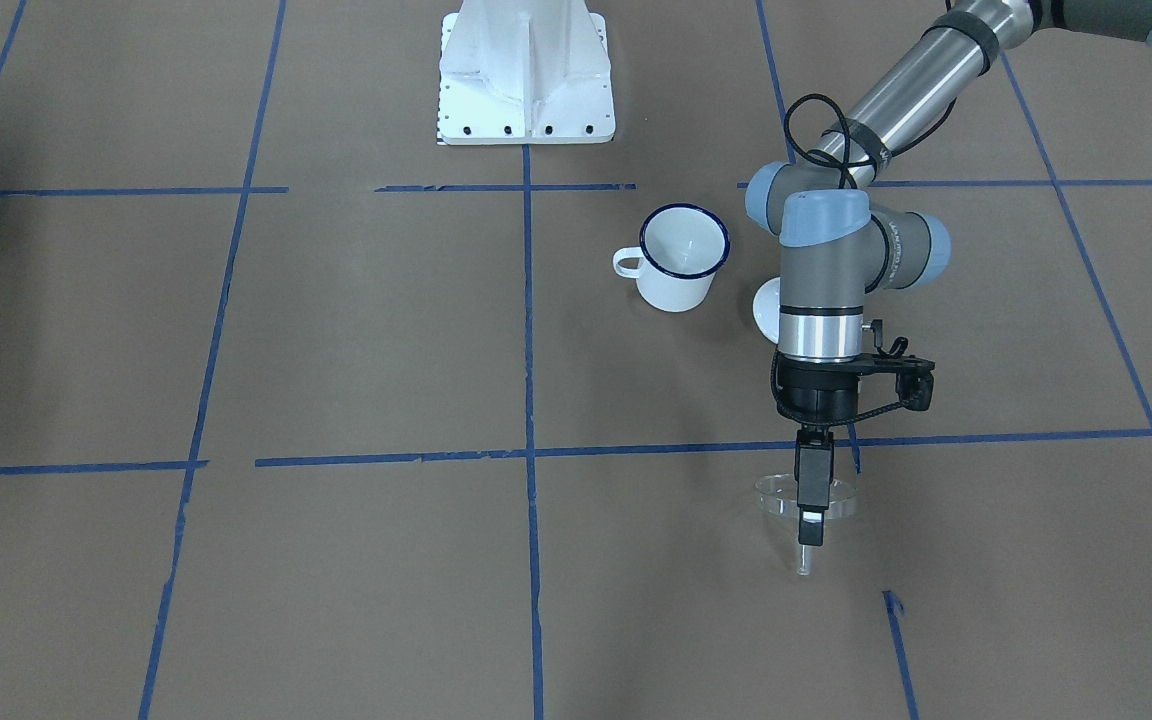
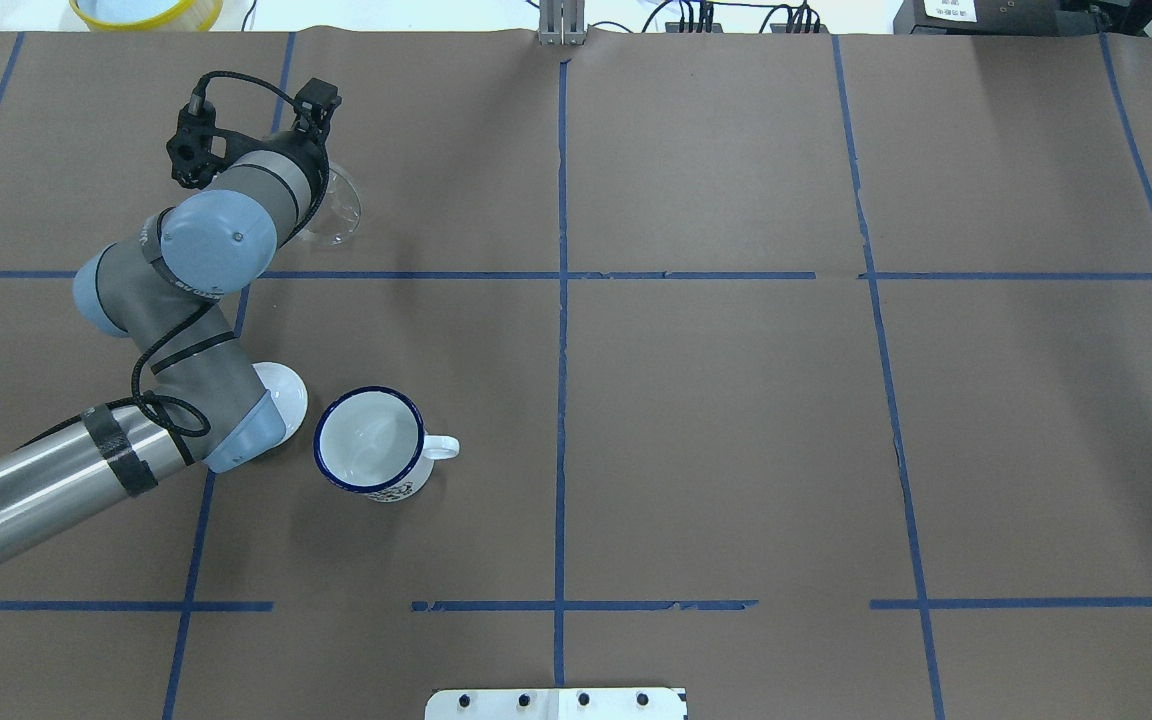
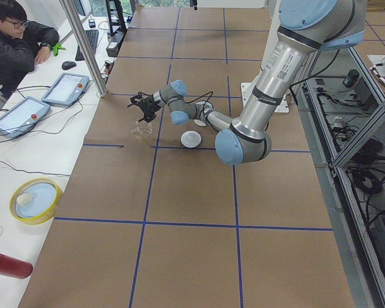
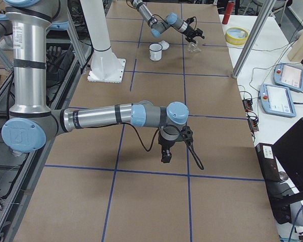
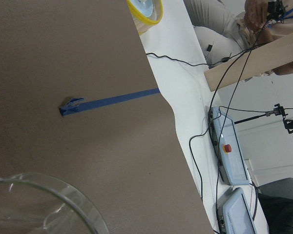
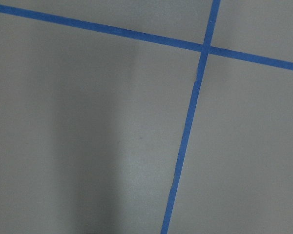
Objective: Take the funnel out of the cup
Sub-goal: 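Carry the funnel farther from the robot and lower it onto the table, then open the left gripper, release the funnel, and move back toward the white lid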
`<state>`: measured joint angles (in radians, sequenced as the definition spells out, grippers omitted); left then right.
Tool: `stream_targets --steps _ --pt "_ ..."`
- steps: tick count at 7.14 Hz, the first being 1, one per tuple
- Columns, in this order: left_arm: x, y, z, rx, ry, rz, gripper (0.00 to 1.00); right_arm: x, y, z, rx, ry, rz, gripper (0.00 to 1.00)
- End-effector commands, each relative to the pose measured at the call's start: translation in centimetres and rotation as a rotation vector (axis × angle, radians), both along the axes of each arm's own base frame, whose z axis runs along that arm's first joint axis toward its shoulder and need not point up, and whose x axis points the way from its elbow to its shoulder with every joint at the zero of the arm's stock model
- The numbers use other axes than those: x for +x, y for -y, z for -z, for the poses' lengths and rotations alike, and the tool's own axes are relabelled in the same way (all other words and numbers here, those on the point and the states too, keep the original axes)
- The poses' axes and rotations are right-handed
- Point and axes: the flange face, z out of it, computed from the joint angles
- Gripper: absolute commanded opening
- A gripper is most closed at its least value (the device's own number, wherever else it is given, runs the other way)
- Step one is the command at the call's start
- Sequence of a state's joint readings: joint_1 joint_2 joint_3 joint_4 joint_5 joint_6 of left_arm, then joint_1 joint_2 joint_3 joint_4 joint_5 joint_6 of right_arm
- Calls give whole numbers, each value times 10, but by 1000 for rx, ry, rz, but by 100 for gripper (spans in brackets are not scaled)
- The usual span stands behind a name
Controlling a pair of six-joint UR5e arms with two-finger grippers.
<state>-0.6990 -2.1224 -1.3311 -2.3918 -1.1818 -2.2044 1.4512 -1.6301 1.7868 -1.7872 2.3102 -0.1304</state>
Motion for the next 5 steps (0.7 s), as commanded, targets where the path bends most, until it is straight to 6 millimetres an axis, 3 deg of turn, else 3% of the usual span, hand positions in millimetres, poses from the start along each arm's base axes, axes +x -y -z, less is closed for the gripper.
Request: stream_targets --steps 1,2,3,5 --pt "-10 -17 -12 31 99 -89 100 0 0 0 0 0 0 100" --pt "-13 -32 -24 7 146 -212 100 0 0 0 0 0 0 100" --pt "-17 -42 -20 -5 206 -291 100 0 0 0 0 0 0 100" --pt "-28 -71 22 -21 279 -494 100 0 0 1 1 0 0 100"
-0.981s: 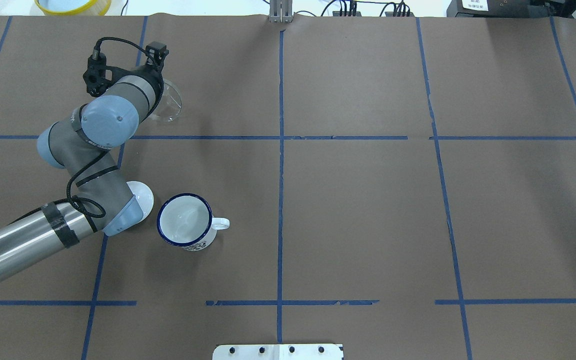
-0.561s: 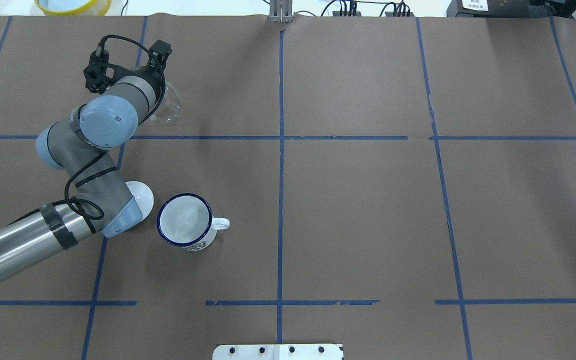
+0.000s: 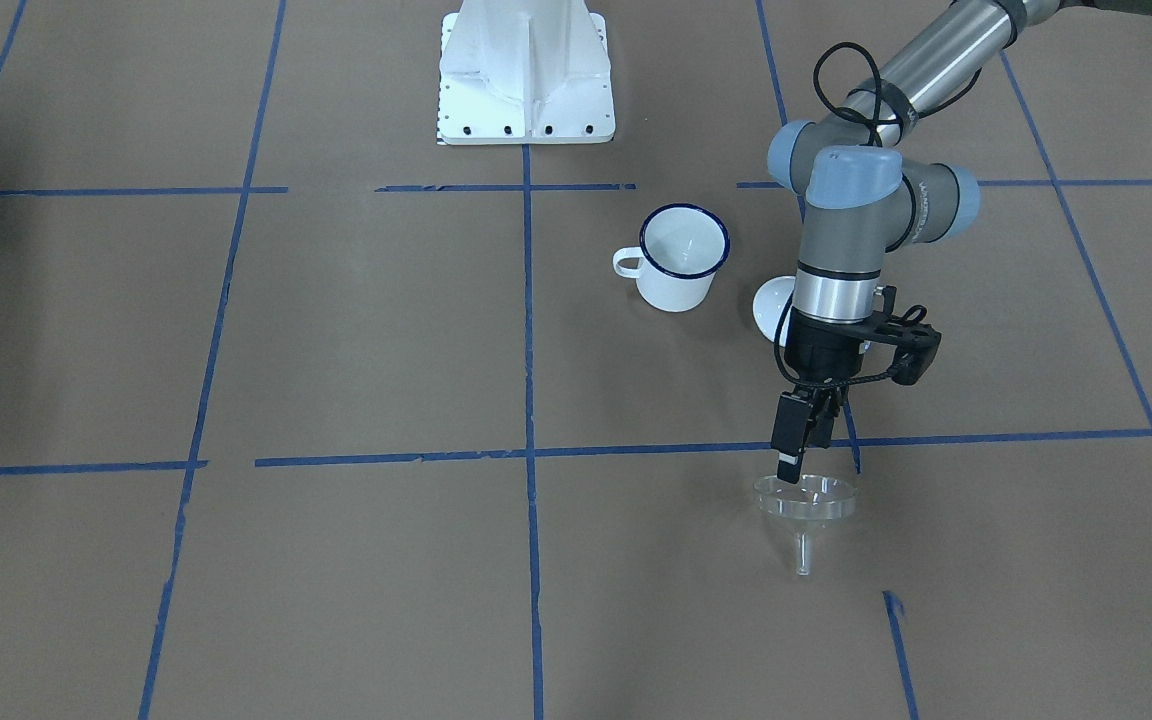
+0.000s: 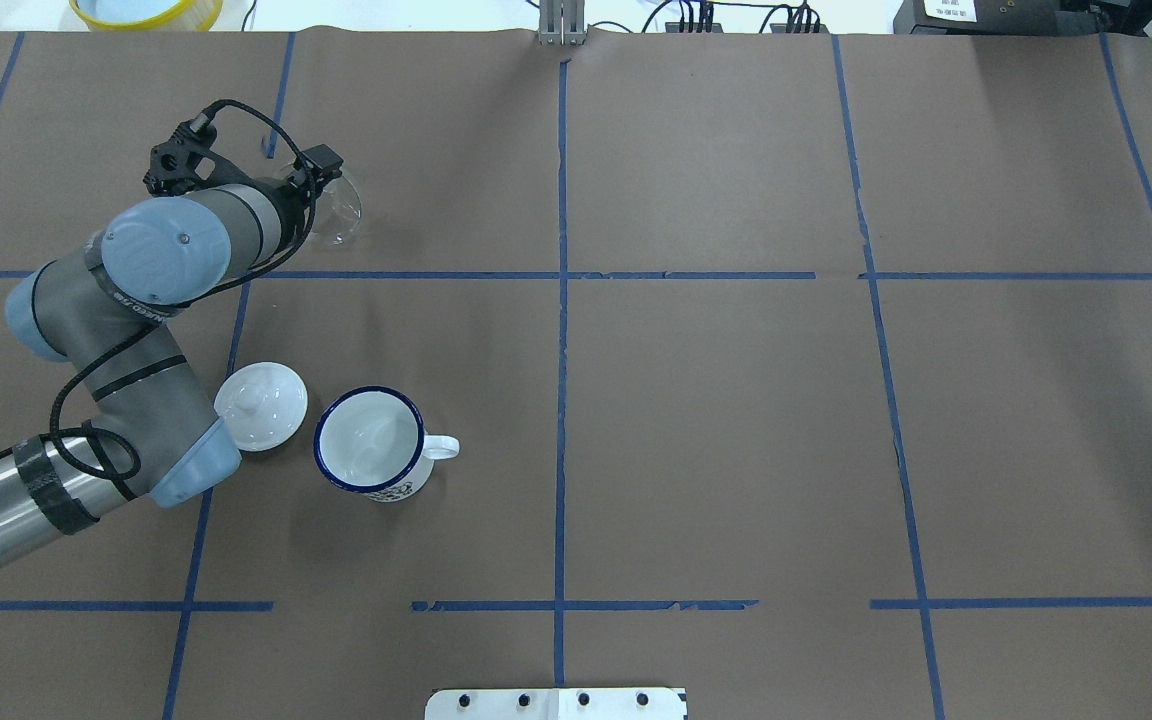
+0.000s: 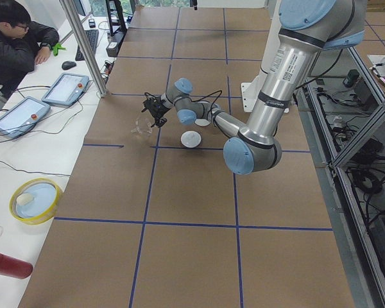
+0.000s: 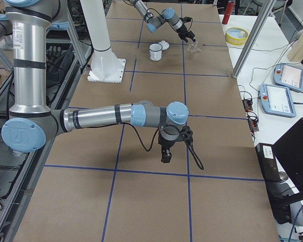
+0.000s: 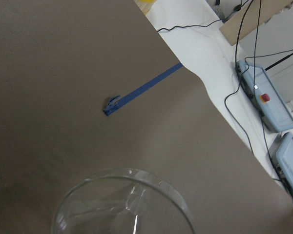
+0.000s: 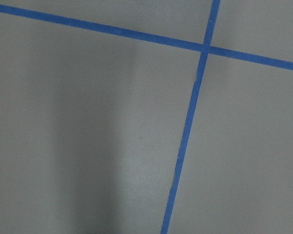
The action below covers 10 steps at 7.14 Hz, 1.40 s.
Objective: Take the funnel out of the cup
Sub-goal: 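Open the left gripper, release the funnel, and move back toward the white lid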
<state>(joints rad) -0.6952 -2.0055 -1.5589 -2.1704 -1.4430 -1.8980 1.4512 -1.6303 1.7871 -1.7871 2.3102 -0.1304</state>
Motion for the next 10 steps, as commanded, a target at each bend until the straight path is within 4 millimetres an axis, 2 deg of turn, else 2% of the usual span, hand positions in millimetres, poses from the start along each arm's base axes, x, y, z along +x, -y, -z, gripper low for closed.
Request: stream_targets --steps 1,2,3,4,5,6,7,9,10 --pt "-18 -32 35 -13 114 -209 100 0 0 0 0 0 0 100" --pt "-22 -40 38 -16 176 -313 100 0 0 0 0 0 0 100" --pt "-28 -49 32 3 259 -458 100 0 0 0 0 0 0 100" --pt "-47 -71 4 46 306 -572 100 0 0 0 0 0 0 100" --pt "-63 -86 -12 72 326 -610 100 0 0 0 0 0 0 100" --pt "-68 -93 -25 59 326 -621 100 0 0 0 0 0 0 100" --pt "-69 -94 -25 59 325 -625 100 0 0 0 0 0 0 100" --pt "-58 -101 -32 33 298 -681 100 0 0 0 0 0 0 100" --pt "-46 -111 -33 33 298 -708 100 0 0 0 0 0 0 100"
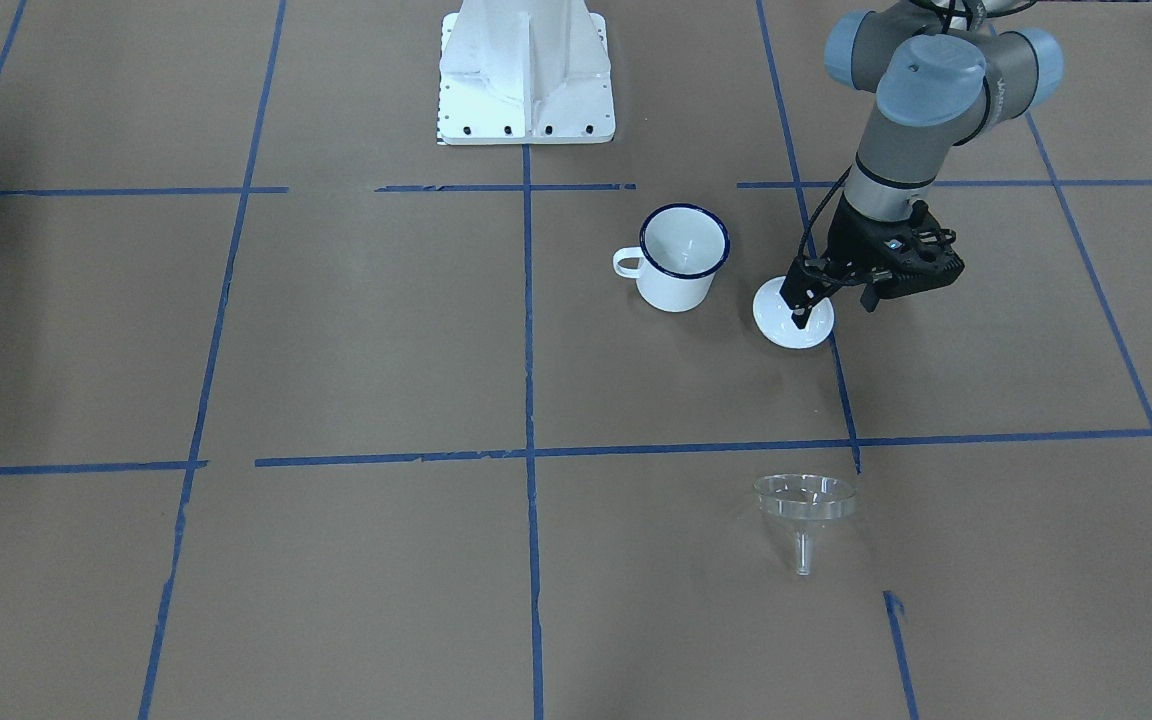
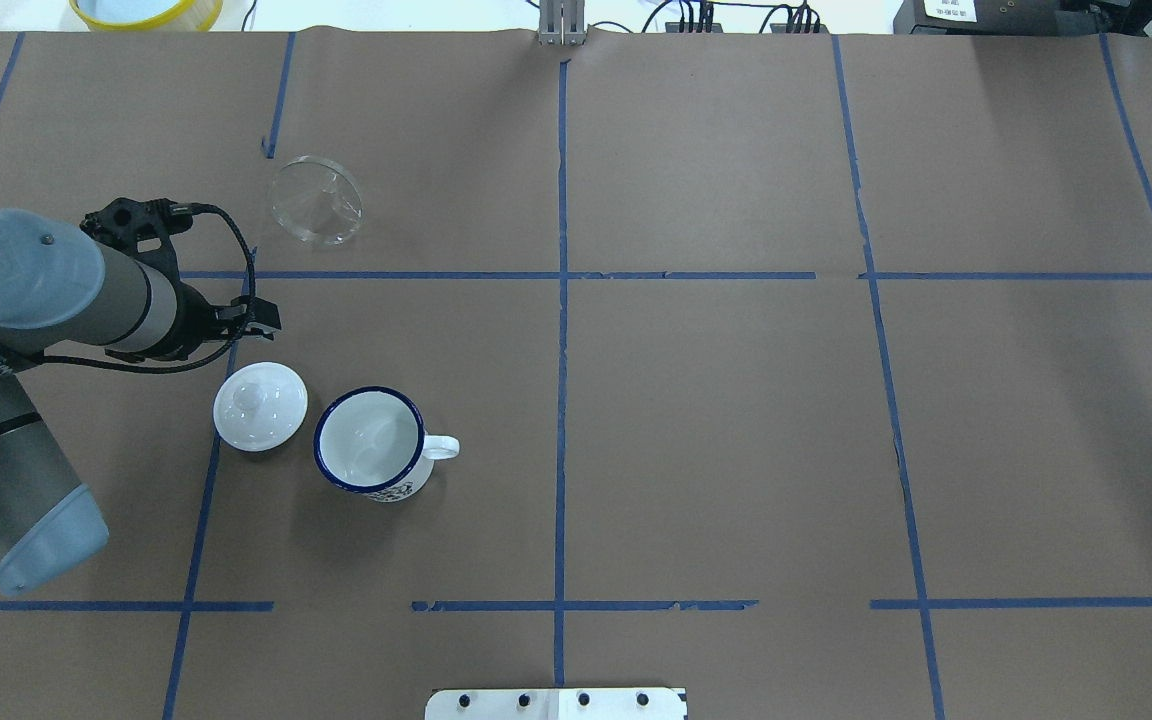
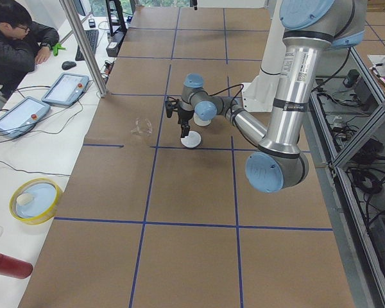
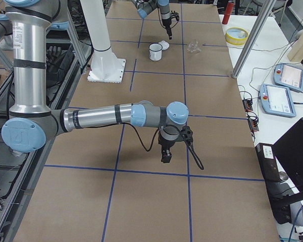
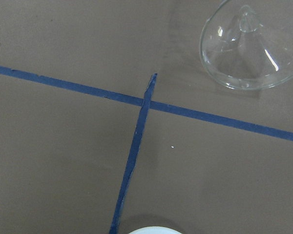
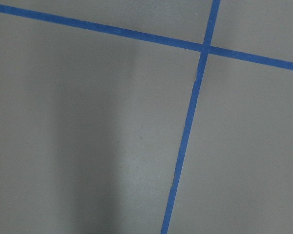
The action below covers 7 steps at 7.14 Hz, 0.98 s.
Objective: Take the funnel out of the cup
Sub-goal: 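Lower the left gripper onto the white lid and grasp its knob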
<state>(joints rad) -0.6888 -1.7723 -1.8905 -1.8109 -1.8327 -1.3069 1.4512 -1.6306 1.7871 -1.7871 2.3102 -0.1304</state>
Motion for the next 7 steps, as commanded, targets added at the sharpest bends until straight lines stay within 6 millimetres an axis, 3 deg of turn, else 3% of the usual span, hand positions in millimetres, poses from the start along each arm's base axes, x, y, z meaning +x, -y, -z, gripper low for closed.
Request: stream_targets --steps 1,3,4,7 --pt "19 -12 -9 -21 6 -45 100 0 1 1 1 0 0 100" --pt "24 -12 -16 -28 14 -51 100 0 0 0 0 0 0 100" --pt "25 -13 -16 -26 10 -52 92 0 0 -1 -2 0 0 100" --pt "30 -13 -19 -31 8 -64 82 0 1 1 2 0 0 100"
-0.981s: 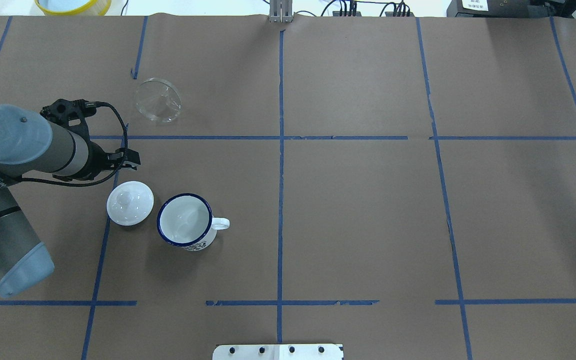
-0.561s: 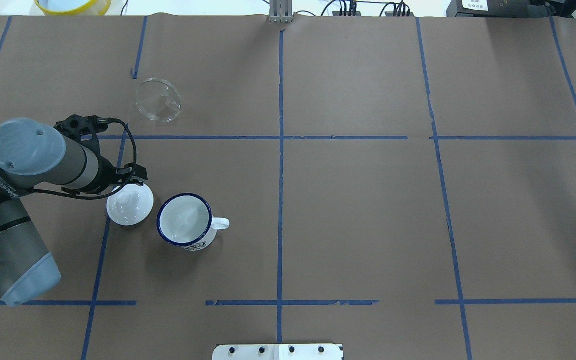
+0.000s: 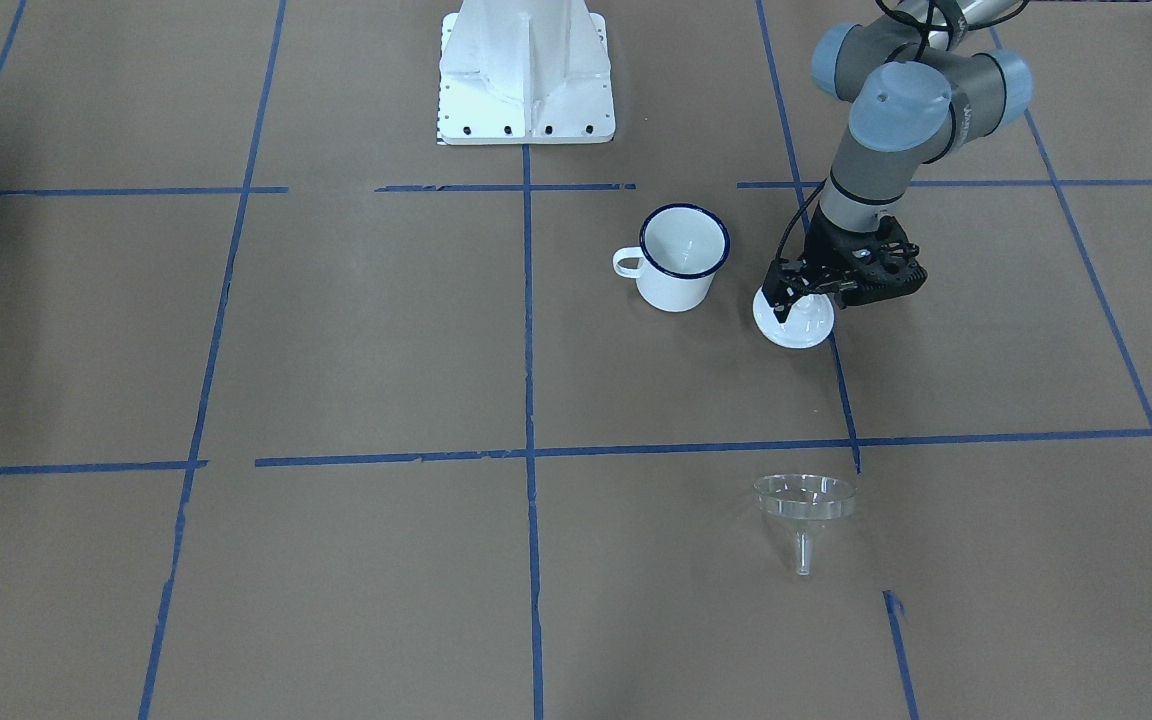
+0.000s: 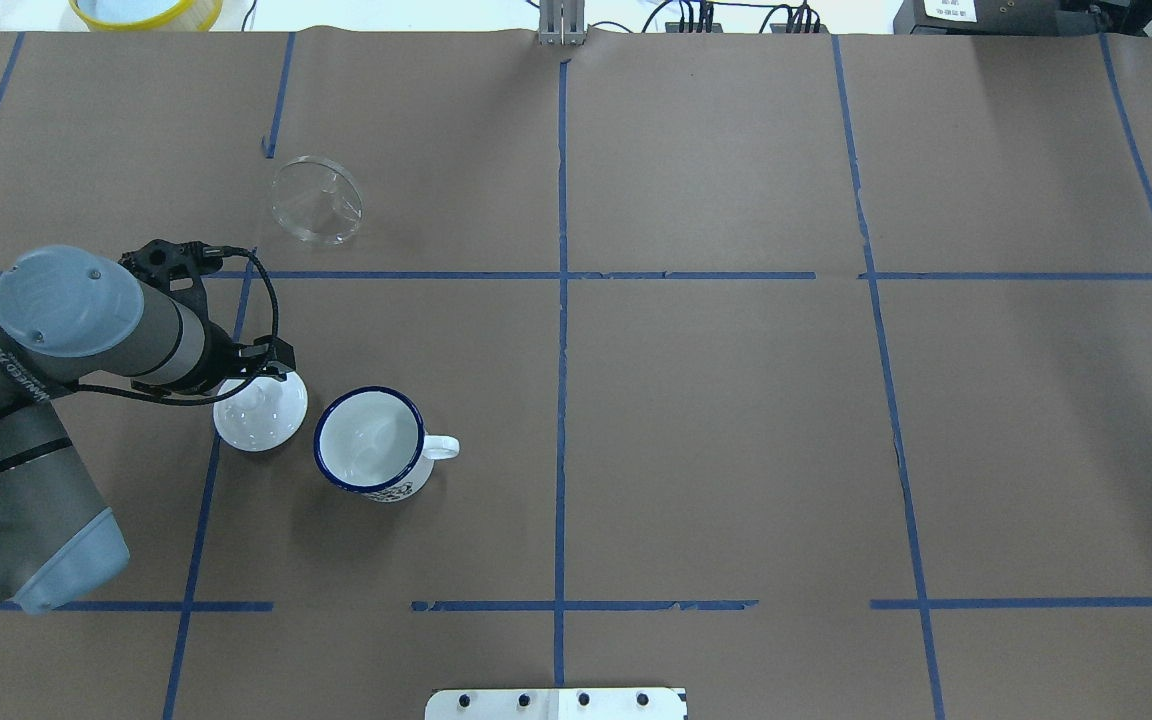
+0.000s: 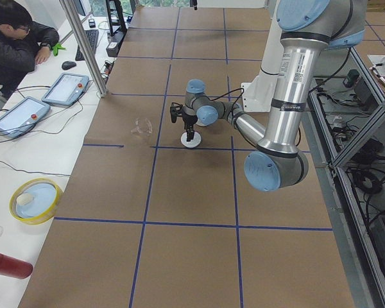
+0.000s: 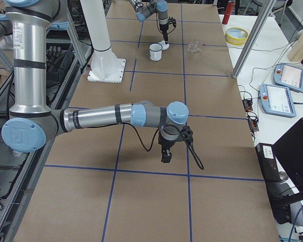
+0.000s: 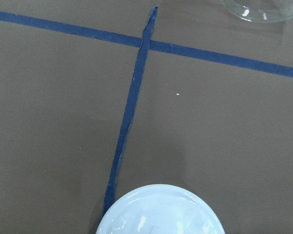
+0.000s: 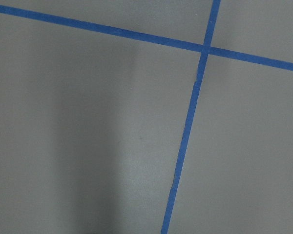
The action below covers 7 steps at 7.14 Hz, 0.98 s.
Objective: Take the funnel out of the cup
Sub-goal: 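Lower the left gripper onto the white lid and grasp its knob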
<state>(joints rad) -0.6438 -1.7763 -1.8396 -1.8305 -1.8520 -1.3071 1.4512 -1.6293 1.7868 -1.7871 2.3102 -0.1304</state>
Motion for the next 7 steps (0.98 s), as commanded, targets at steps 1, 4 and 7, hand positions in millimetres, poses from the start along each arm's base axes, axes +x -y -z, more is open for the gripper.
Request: stream_targets --steps 1,4,7 --pt "2 -2 1 -10 -10 -14 79 0 -1 0 -1 0 0 100" --pt "7 -7 1 -10 -10 -26 77 0 -1 -1 -2 0 0 100" --pt "6 -8 3 -15 -15 -31 29 0 0 0 1 0 0 100"
